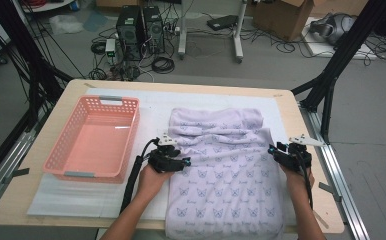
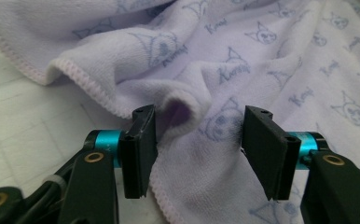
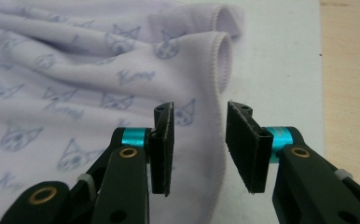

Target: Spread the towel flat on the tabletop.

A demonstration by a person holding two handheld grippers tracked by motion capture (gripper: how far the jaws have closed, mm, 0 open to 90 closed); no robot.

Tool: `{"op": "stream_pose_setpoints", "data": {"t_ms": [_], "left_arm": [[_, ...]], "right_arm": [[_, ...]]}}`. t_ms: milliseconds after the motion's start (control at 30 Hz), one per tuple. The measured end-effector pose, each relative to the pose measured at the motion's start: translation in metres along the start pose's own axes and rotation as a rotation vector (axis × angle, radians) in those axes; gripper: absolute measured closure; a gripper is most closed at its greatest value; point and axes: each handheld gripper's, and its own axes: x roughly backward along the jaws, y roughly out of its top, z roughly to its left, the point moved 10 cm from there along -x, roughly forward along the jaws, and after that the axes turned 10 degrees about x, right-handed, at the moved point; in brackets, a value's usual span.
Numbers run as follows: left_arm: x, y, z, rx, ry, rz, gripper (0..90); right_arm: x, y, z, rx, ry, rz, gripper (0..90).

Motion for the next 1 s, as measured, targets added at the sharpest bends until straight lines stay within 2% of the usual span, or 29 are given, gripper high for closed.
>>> {"op": "stream_pose_setpoints", "data": {"t_ms": [33, 100, 133, 167, 200, 267, 333, 400, 467, 500, 600, 633, 667, 700, 767, 800, 833, 867, 933, 1000], "left_arm": [[0.0, 0.0, 0.0, -0.017, 0.007, -0.003, 51.8], [0.0, 0.0, 0.004, -0.058, 0.03, -0.005, 70.3], [0.0, 0.001, 0.005, -0.045, 0.016, -0.004, 78.0], [0.0, 0.002, 0.009, -0.009, -0.003, 0.0, 80.6], [0.001, 0.004, 0.014, 0.009, 0.016, -0.007, 81.8], [0.005, 0.011, 0.028, 0.012, 0.089, -0.037, 83.0], [0.008, 0.018, 0.044, 0.053, 0.145, -0.078, 83.4], [0.01, 0.021, 0.059, 0.092, 0.189, -0.095, 83.4], [0.012, 0.023, 0.068, 0.126, 0.212, -0.117, 83.4], [0.012, 0.024, 0.07, 0.142, 0.211, -0.125, 83.3], [0.014, 0.022, 0.066, 0.124, 0.206, -0.121, 80.1], [0.016, 0.022, 0.065, 0.128, 0.203, -0.124, 76.1], [0.019, 0.022, 0.064, 0.142, 0.197, -0.13, 65.4], [0.021, 0.021, 0.062, 0.156, 0.178, -0.134, 58.6], [0.025, 0.016, 0.058, 0.143, 0.152, -0.123, 51.6], [0.026, 0.014, 0.056, 0.131, 0.143, -0.112, 48.7], [0.029, 0.012, 0.053, 0.12, 0.129, -0.117, 46.7], [0.031, 0.01, 0.05, 0.105, 0.121, -0.117, 46.6], [0.036, 0.006, 0.047, 0.105, 0.101, -0.125, 46.5], [0.04, 0.001, 0.045, 0.104, 0.091, -0.121, 46.3]], "right_arm": [[0.002, -0.001, 0.002, 0.008, 0.008, 0.001, 60.9], [0.006, -0.003, 0.005, 0.017, 0.029, -0.001, 60.9], [0.007, -0.003, 0.006, 0.018, 0.035, -0.004, 60.9], [0.008, -0.004, 0.007, 0.013, 0.043, -0.006, 60.9], [0.008, -0.004, 0.008, 0.004, 0.054, -0.011, 60.9], [0.009, -0.004, 0.013, -0.004, 0.078, -0.015, 60.9], [0.009, -0.004, 0.019, -0.001, 0.108, -0.017, 60.2], [0.01, -0.005, 0.027, 0.013, 0.134, -0.014, 58.2], [0.009, -0.007, 0.037, 0.017, 0.159, -0.003, 54.2], [0.009, -0.009, 0.042, 0.013, 0.178, 0.002, 52.3], [0.006, -0.018, 0.058, 0.014, 0.216, 0.036, 50.0], [0.005, -0.02, 0.06, 0.022, 0.214, 0.046, 50.0], [0.003, -0.025, 0.063, 0.036, 0.201, 0.072, 50.5], [0.001, -0.028, 0.063, 0.057, 0.177, 0.096, 51.3], [0.0, -0.027, 0.063, 0.074, 0.149, 0.108, 58.1], [0.0, -0.026, 0.062, 0.084, 0.144, 0.115, 68.4], [0.0, -0.026, 0.062, 0.086, 0.16, 0.114, 85.3], [0.001, -0.024, 0.062, 0.086, 0.174, 0.112, 85.3], [-0.002, -0.023, 0.052, 0.103, 0.117, 0.113, 86.1], [-0.005, -0.022, 0.035, 0.078, 0.029, 0.106, 86.0]]}}
